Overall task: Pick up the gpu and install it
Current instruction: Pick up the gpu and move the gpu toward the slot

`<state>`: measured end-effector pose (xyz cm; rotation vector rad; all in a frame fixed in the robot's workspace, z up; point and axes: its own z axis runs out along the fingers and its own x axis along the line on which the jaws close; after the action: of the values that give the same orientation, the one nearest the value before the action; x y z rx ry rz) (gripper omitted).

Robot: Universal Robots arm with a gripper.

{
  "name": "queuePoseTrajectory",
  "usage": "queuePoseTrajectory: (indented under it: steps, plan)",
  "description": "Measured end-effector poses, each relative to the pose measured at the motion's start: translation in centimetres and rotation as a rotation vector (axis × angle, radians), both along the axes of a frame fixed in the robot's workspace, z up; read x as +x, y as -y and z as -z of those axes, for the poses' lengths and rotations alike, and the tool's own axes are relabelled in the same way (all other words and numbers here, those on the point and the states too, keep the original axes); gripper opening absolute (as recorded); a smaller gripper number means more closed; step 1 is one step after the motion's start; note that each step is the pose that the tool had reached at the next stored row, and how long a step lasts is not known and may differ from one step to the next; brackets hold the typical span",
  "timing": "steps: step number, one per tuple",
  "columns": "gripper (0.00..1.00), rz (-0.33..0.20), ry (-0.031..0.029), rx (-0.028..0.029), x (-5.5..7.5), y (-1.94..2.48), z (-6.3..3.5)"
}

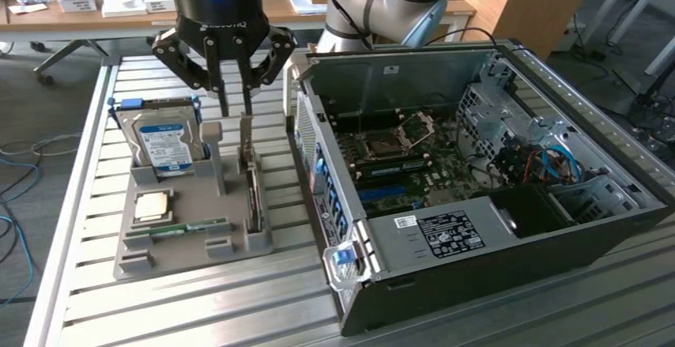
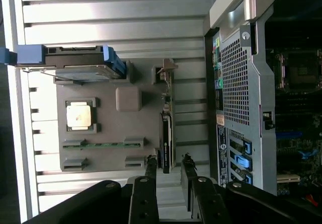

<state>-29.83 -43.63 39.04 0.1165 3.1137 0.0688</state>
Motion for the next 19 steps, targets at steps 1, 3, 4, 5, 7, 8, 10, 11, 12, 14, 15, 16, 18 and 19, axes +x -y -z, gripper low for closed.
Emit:
queuePoseTrajectory:
  steps: [1,3,4,5,7,8,10,11,12,14,15,16,18,19]
  plan:
    - [0.29,0.000,-0.0001,0.0000,0.0,0.00,0.00]
    - [0.36,0.000,0.0000,0.0000,0.0,0.00,0.00]
    - [0.36,0.000,0.0000,0.0000,0.0,0.00,0.00]
    - [0.36,0.000,0.0000,0.0000,0.0,0.00,0.00]
    - [0.36,0.000,0.0000,0.0000,0.0,0.00,0.00]
    - [0.36,0.000,0.0000,0.0000,0.0,0.00,0.00]
    - [0.36,0.000,0.0000,0.0001,0.0,0.00,0.10]
    - [0.36,0.000,0.0001,0.0001,0.0,0.00,0.23]
    - [0.36,0.000,0.0000,0.0001,0.0,0.00,0.39]
    - [0.36,0.000,0.0000,0.0001,0.0,0.00,0.77]
    - [0.36,0.000,0.0000,0.0000,0.0,0.00,0.94]
    - [0.36,0.000,0.0000,0.0000,0.0,0.00,1.12]
    - [0.36,0.000,-0.0001,0.0001,0.0,0.00,1.48]
    - [0.36,0.000,-0.0001,0.0000,0.0,0.00,1.64]
